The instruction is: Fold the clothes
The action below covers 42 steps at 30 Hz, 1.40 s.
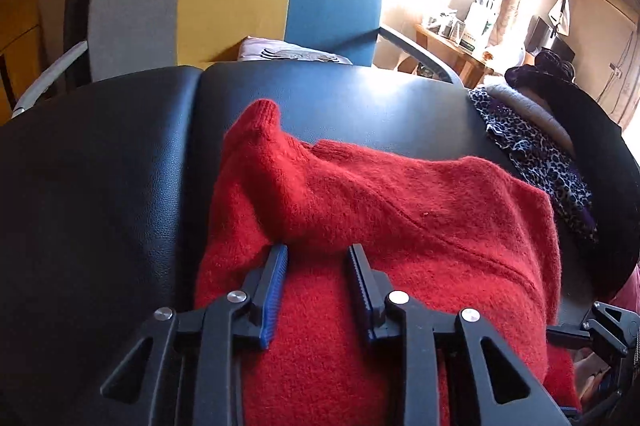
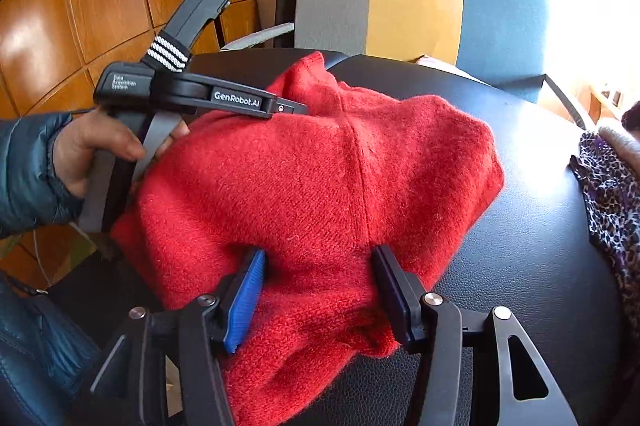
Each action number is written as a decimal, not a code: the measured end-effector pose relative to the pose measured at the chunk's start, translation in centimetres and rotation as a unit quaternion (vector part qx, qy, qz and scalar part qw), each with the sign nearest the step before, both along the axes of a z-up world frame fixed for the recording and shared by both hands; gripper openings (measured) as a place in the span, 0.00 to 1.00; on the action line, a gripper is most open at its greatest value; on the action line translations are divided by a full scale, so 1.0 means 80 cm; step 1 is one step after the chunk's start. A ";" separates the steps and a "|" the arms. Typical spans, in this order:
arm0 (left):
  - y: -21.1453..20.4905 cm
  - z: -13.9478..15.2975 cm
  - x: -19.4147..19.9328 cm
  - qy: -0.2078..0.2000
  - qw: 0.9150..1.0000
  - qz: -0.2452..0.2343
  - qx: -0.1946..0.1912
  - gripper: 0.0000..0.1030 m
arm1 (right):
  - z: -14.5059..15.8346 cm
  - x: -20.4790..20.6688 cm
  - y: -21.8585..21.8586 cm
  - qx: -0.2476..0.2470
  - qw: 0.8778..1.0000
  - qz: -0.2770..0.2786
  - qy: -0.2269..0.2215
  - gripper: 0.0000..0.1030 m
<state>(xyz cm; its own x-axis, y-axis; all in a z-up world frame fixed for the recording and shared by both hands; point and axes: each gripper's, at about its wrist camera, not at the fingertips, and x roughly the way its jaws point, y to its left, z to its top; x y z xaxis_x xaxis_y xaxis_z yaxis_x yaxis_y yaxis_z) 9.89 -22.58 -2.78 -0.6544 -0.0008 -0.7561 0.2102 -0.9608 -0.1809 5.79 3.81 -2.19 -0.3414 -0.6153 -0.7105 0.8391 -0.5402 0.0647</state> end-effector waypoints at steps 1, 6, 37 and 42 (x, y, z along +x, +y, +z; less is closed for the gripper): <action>0.001 0.001 0.001 -0.002 1.000 0.001 -0.001 0.31 | 0.001 0.000 0.001 -0.002 1.000 0.000 -0.003 0.55; 0.005 0.012 0.009 -0.010 1.000 0.002 -0.003 0.33 | 0.005 -0.003 0.004 -0.014 1.000 -0.007 -0.017 0.58; -0.076 -0.032 0.031 0.019 0.960 -0.042 0.276 0.41 | -0.033 -0.119 -0.001 -0.137 0.965 -0.063 -0.216 0.74; -0.092 -0.018 0.086 0.053 0.957 0.000 0.286 0.33 | -0.030 -0.107 -0.028 -0.145 0.960 -0.035 -0.239 0.59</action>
